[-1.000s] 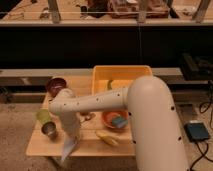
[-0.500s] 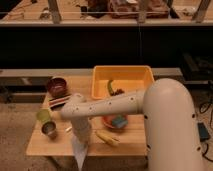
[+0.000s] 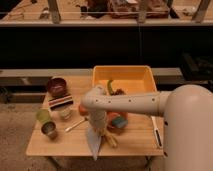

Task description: Wipe table surface with towel

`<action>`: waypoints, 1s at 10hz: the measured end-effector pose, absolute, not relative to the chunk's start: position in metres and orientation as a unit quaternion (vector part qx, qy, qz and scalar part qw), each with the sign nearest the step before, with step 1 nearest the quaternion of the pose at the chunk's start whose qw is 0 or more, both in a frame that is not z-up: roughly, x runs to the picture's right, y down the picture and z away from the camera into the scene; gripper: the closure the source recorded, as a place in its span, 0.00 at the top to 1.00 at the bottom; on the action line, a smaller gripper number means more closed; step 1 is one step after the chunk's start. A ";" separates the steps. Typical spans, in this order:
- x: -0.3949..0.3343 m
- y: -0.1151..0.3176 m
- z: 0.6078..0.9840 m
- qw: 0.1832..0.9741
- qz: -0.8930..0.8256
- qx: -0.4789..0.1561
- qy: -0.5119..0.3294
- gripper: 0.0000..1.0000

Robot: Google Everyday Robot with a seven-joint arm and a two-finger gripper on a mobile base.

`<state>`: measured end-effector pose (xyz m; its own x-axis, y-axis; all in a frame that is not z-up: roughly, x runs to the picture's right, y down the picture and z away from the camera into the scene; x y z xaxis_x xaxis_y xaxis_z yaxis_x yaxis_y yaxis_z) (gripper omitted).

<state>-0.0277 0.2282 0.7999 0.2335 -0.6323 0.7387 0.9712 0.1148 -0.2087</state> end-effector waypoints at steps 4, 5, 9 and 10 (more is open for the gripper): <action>-0.068 0.198 0.827 0.727 -0.550 -0.330 -0.246 0.00; -0.086 0.195 0.829 0.724 -0.554 -0.327 -0.247 0.00; -0.158 0.213 0.816 0.687 -0.598 -0.317 -0.264 0.00; -0.165 0.221 0.809 0.676 -0.610 -0.314 -0.269 0.00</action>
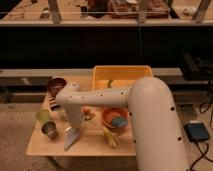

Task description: Wipe table surface with towel

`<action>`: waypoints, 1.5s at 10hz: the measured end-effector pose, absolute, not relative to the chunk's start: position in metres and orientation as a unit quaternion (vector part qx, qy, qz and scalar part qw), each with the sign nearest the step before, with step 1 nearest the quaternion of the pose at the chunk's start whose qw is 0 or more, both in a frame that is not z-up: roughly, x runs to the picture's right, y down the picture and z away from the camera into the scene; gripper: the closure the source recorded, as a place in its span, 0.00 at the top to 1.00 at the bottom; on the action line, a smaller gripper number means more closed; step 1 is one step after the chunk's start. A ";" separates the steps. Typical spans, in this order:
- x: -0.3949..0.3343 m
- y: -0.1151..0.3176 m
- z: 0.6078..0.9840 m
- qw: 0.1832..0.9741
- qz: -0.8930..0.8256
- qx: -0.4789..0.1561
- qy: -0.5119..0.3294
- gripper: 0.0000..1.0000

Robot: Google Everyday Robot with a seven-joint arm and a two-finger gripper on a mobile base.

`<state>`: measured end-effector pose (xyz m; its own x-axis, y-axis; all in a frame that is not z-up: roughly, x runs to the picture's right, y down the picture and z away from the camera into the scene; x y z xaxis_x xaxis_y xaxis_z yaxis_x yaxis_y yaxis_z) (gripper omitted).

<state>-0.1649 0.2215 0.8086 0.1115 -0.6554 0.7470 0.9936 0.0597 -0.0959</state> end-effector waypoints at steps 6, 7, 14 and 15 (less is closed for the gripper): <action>-0.140 0.286 0.760 0.628 -0.649 -0.318 -0.288 0.00; -0.128 0.285 0.760 0.633 -0.645 -0.321 -0.284 0.00; -0.046 0.240 0.794 0.709 -0.568 -0.341 -0.243 0.00; -0.049 0.228 0.803 0.713 -0.563 -0.341 -0.240 0.00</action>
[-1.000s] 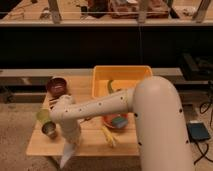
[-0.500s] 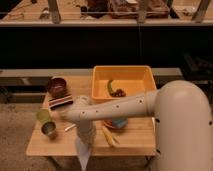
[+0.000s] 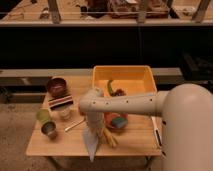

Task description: Wipe table surface with towel

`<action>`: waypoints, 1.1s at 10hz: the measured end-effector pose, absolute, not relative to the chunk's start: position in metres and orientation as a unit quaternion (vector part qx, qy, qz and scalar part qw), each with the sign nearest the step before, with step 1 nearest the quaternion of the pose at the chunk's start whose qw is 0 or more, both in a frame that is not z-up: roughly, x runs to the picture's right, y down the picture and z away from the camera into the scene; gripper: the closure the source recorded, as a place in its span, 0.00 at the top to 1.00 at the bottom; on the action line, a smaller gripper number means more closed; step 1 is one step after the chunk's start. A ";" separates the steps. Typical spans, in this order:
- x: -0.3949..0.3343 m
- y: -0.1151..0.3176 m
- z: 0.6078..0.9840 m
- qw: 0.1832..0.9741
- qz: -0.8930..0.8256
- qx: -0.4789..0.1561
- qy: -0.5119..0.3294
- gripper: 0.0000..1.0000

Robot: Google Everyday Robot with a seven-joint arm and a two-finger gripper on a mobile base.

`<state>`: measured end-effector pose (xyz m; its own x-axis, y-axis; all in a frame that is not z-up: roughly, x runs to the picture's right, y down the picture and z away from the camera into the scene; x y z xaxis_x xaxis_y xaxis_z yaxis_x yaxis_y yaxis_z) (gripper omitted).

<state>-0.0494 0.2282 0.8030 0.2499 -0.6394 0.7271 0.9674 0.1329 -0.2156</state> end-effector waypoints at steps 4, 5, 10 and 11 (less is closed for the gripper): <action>-0.083 0.193 0.834 0.722 -0.559 -0.345 -0.216 0.00; -0.093 0.190 0.836 0.722 -0.561 -0.345 -0.213 0.00; -0.168 0.217 0.811 0.669 -0.627 -0.321 -0.235 0.00; -0.173 0.229 0.800 0.658 -0.639 -0.316 -0.243 0.00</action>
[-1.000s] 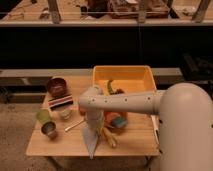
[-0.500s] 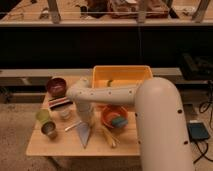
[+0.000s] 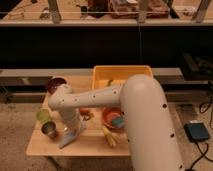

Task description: Wipe table surface with towel

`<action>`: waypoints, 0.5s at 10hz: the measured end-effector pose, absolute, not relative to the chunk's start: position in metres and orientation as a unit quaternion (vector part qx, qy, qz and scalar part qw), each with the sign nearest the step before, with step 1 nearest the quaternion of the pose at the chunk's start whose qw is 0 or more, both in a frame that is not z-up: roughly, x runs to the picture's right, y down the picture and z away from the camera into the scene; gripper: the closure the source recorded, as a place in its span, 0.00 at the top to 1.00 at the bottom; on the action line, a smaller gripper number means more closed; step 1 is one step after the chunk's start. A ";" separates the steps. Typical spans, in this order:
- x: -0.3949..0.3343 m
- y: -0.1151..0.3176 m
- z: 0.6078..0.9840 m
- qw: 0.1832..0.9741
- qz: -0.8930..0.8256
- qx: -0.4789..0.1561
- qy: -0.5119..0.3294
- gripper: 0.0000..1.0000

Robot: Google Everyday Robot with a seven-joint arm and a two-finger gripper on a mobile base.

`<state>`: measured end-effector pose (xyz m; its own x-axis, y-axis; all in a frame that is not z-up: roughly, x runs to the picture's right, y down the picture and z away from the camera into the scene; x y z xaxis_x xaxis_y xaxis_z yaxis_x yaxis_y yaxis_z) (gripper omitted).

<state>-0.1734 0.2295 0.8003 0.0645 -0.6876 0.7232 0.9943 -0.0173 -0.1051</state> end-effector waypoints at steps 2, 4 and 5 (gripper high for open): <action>-0.173 0.249 0.786 0.642 -0.653 -0.310 -0.256 0.00; -0.159 0.257 0.780 0.638 -0.657 -0.311 -0.255 0.00; -0.143 0.260 0.778 0.641 -0.655 -0.313 -0.251 0.00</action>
